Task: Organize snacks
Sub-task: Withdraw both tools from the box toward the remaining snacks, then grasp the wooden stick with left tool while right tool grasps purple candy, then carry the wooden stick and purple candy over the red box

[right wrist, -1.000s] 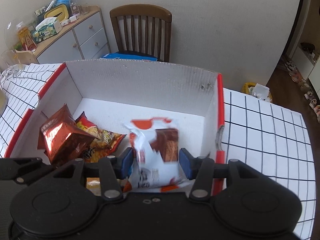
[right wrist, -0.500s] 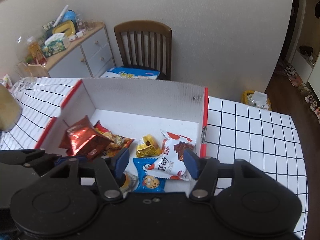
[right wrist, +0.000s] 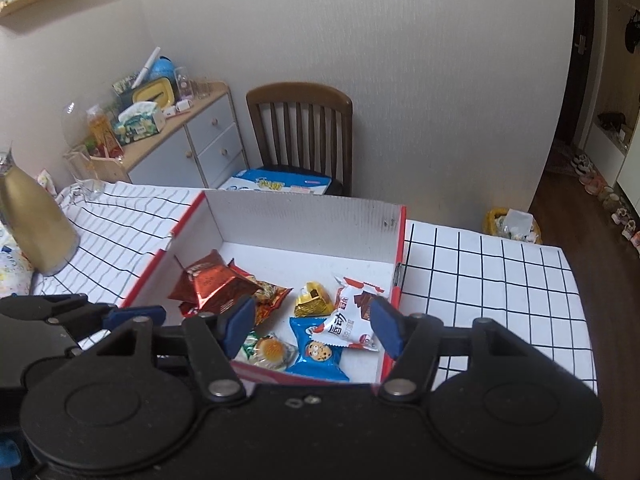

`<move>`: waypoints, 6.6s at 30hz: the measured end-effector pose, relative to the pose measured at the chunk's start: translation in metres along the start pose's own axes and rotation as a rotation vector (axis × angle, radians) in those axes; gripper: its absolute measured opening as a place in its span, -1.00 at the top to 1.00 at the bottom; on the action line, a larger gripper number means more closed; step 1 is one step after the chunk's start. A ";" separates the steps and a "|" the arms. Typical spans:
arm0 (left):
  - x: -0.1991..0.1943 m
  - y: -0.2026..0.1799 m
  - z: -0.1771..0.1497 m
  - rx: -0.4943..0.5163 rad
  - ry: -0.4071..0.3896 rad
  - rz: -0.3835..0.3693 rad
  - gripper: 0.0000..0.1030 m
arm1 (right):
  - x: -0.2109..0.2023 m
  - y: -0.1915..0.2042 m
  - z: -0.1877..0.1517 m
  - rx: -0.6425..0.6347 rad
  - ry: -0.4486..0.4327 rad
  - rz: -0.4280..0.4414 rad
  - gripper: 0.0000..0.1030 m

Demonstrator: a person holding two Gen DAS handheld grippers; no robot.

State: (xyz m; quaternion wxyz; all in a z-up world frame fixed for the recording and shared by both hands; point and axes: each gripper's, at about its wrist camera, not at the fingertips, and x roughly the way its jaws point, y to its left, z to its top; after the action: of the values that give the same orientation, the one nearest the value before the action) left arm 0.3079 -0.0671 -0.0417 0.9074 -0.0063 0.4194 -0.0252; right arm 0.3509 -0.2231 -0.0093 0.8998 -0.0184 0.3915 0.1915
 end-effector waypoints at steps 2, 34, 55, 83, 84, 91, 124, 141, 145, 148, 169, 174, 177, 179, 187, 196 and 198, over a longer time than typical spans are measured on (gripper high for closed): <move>-0.011 0.001 -0.003 -0.004 -0.021 0.005 -0.21 | -0.009 -0.001 -0.003 0.003 -0.014 0.003 -0.24; -0.104 0.039 -0.080 -0.093 -0.119 0.048 -0.64 | -0.091 0.015 -0.073 -0.002 -0.130 0.131 -1.00; -0.074 0.116 -0.152 -0.153 0.023 0.145 -0.67 | -0.050 0.034 -0.136 -0.004 -0.009 0.089 -1.00; 0.007 0.188 -0.167 -0.040 0.122 0.081 -0.66 | 0.066 0.035 -0.152 0.006 0.192 -0.059 -0.53; 0.009 0.190 -0.167 -0.041 0.122 0.076 -0.66 | 0.069 0.036 -0.152 0.005 0.198 -0.063 -0.51; 0.017 0.196 -0.167 -0.046 0.137 0.052 -0.33 | 0.079 0.045 -0.152 -0.052 0.221 -0.071 -0.32; 0.026 0.168 -0.169 0.053 0.122 0.035 0.81 | 0.081 0.064 -0.157 -0.112 0.207 -0.094 0.52; -0.001 0.151 -0.188 -0.198 0.166 0.127 0.82 | 0.030 0.039 -0.173 -0.101 0.155 -0.001 0.78; -0.013 0.142 -0.195 -0.247 0.171 0.119 0.82 | 0.013 0.030 -0.175 -0.096 0.140 0.028 0.78; -0.023 0.133 -0.201 -0.271 0.173 0.120 0.82 | 0.000 0.026 -0.176 -0.097 0.134 0.049 0.78; -0.100 0.073 -0.169 -0.279 0.046 0.065 0.82 | -0.074 0.031 -0.158 -0.151 0.017 0.167 0.78; -0.101 0.070 -0.139 -0.234 -0.005 0.025 0.82 | -0.083 0.033 -0.137 -0.145 -0.033 0.150 0.78; -0.097 0.071 -0.117 -0.203 -0.029 -0.005 0.82 | -0.085 0.037 -0.122 -0.149 -0.062 0.131 0.78; -0.091 0.071 -0.102 -0.177 -0.038 -0.024 0.82 | -0.082 0.038 -0.113 -0.147 -0.073 0.112 0.78; -0.063 0.067 -0.039 -0.068 -0.072 -0.065 0.82 | -0.055 0.040 -0.071 -0.119 -0.096 0.032 0.78; -0.017 0.062 0.011 0.011 -0.062 -0.076 0.81 | -0.014 0.030 -0.033 -0.068 -0.096 -0.033 0.78; -0.005 0.060 0.022 0.016 -0.052 -0.079 0.82 | -0.004 0.028 -0.028 -0.065 -0.086 -0.051 0.78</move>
State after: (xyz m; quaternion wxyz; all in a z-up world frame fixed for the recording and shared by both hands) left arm 0.3235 -0.0068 -0.0258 0.9162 -0.0165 0.3951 -0.0643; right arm 0.3189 -0.2041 -0.0225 0.9193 -0.0492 0.3456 0.1818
